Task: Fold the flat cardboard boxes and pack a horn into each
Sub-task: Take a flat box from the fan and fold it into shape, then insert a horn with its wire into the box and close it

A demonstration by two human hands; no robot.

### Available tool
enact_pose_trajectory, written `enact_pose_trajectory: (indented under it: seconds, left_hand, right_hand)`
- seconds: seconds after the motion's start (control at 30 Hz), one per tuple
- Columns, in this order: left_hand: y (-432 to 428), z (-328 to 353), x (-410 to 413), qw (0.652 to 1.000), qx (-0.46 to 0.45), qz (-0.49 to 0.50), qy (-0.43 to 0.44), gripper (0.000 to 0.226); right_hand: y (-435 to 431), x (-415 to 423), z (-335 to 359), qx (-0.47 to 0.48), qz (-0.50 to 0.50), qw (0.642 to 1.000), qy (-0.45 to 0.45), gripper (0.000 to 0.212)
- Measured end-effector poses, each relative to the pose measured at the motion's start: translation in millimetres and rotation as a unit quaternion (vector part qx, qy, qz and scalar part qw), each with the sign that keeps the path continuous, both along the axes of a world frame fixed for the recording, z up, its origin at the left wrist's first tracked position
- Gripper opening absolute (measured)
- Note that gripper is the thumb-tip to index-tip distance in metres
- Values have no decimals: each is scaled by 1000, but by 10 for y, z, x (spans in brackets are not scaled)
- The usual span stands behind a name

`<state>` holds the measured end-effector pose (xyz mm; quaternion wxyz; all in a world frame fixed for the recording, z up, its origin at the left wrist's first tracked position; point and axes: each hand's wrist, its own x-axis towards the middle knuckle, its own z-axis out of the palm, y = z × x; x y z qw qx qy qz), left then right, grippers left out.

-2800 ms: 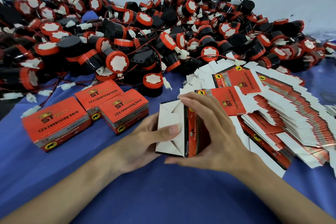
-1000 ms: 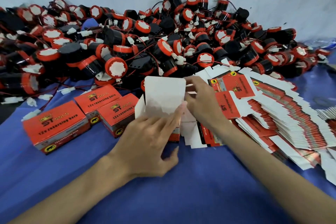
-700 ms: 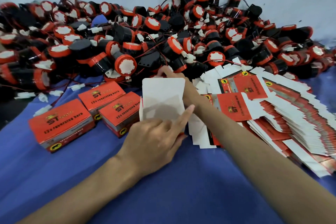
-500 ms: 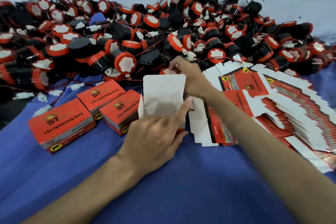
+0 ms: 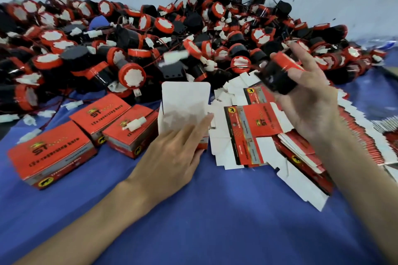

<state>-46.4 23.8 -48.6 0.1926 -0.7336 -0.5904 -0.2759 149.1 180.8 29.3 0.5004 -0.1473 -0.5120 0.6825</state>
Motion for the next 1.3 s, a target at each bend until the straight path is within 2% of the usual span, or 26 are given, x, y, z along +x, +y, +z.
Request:
enact_pose_trajectory:
  seconds: [0.07,0.1,0.17,0.23,0.27,0.37,0.43,0.5,0.57,0.63,0.77,0.87,0.93,0.97,1.03,1.07,1.1,1.2,1.3]
  left_hand:
    - [2,1,15,1000,28,-10,-9,64]
    - [2,7,12,998,60,-13,-10,60]
    - [0,34,-13,991,136,-3,-20,50]
    - [8,55,-50,982,173,17,-74,45]
    - [11,52,-65,980,164,29,-106,44]
    - [11,26,-84,977,57,66,-193,50]
    - [8,14,-85,967,-9,67,-245,53]
    - [4,10,-90,959,-45,47,-275,56]
    - [5,15,-103,955,-60,20,-291,59]
    - [12,23,-109,949,-68,0,-308,60]
    - [26,17,-141,928,-78,-23,-363,62]
    - [30,29,-165,892,-86,-47,-442,65]
    - [32,43,-166,877,-87,-58,-469,67]
    - [32,51,-164,875,-85,-62,-472,68]
    - [34,70,-161,876,-78,-69,-470,70]
    - [35,73,-161,877,-76,-72,-469,70]
    - [38,74,-165,876,-76,-74,-470,71]
    - [42,82,-182,862,-82,-85,-494,73]
    - [44,81,-186,855,-87,-85,-504,72]
  right_hand:
    - [13,-20,10,-97,46,983,149,52]
    - [26,-33,12,-132,60,968,204,40]
    - [61,-32,-21,-148,40,963,224,13]
    - [119,1,-93,-118,-4,982,148,14]
    - [150,26,-138,-95,-16,991,92,19]
    - [194,103,-280,-49,15,997,-54,42]
    - [187,147,-343,-39,49,993,-104,51]
    - [150,147,-367,-64,103,988,-95,54]
    - [112,110,-364,-130,147,980,-36,56]
    - [83,71,-331,-148,124,980,-47,51]
    - [-85,-23,-234,-14,98,972,-211,56]
    - [-286,-157,-88,134,111,962,-210,62]
    - [-447,-305,44,265,112,924,-253,57]
    - [-507,-385,76,345,104,884,-297,58]
    - [-553,-539,66,494,82,778,-381,63]
    - [-560,-596,38,531,81,736,-413,64]
    - [-561,-640,10,543,81,713,-436,63]
    - [-510,-674,-50,598,26,655,-461,54]
    - [-511,-685,-78,622,-1,595,-509,54]
